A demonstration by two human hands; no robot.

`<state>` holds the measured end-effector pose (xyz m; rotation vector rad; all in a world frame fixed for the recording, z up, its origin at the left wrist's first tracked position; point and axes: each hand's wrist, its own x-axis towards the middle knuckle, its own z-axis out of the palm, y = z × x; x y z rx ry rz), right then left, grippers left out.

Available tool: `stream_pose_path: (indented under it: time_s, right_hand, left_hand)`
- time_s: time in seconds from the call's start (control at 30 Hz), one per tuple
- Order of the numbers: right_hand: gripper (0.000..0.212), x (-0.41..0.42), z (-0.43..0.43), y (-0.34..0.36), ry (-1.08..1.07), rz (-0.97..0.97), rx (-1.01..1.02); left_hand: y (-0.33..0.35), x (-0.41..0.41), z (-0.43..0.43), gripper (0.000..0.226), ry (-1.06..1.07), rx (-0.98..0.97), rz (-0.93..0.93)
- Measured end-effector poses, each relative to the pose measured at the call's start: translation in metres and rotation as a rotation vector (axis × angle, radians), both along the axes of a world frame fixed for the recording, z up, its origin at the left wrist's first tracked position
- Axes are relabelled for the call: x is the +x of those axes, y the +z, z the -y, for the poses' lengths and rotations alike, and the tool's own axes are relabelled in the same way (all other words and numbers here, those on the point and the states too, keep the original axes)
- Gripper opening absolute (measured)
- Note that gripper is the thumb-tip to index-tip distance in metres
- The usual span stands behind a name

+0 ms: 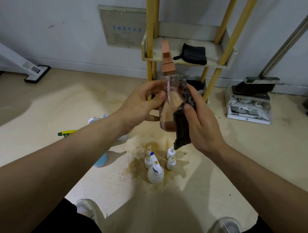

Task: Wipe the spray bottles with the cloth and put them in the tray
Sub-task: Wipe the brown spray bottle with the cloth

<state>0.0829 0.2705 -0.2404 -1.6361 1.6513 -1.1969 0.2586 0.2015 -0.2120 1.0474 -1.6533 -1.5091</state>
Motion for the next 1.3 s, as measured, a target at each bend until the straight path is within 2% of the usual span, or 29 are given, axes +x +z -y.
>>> stream_pose_path:
  time_s: [0.17, 0.47, 0.63, 0.83, 1.0, 1.13, 1.23, 1.3]
  right_hand:
    - [0.059, 0.005, -0.003, 0.006, 0.049, 0.151, 0.012]
    - [0.059, 0.005, -0.002, 0.011, 0.044, 0.104, 0.009]
    - [0.058, 0.007, 0.0, 0.013, 0.047, 0.075, -0.027]
    - [0.06, 0.007, 0.002, 0.012, 0.04, -0.053, -0.029]
    - [0.057, 0.01, 0.001, 0.015, 0.052, -0.231, -0.126]
    - [0.058, 0.011, -0.002, 0.013, 0.08, -0.282, -0.148]
    - [0.061, 0.011, -0.008, 0.009, 0.087, -0.288, -0.142]
    - [0.063, 0.01, -0.013, 0.006, 0.092, -0.33, -0.141]
  left_hand:
    - [0.001, 0.002, 0.004, 0.037, -0.095, 0.002, -0.015]
    - [0.0, 0.002, 0.008, 0.045, -0.148, 0.086, -0.026]
    - [-0.001, -0.003, 0.006, 0.048, -0.177, 0.155, -0.113]
    - [-0.005, -0.006, 0.004, 0.042, -0.161, 0.208, -0.151]
    - [-0.009, -0.011, 0.002, 0.045, -0.092, 0.24, -0.155]
    - [-0.008, -0.013, 0.001, 0.048, -0.034, 0.238, -0.128]
    - [-0.006, -0.014, 0.001, 0.026, 0.004, 0.243, -0.123]
    - [-0.004, -0.014, 0.002, 0.021, 0.061, 0.255, -0.135]
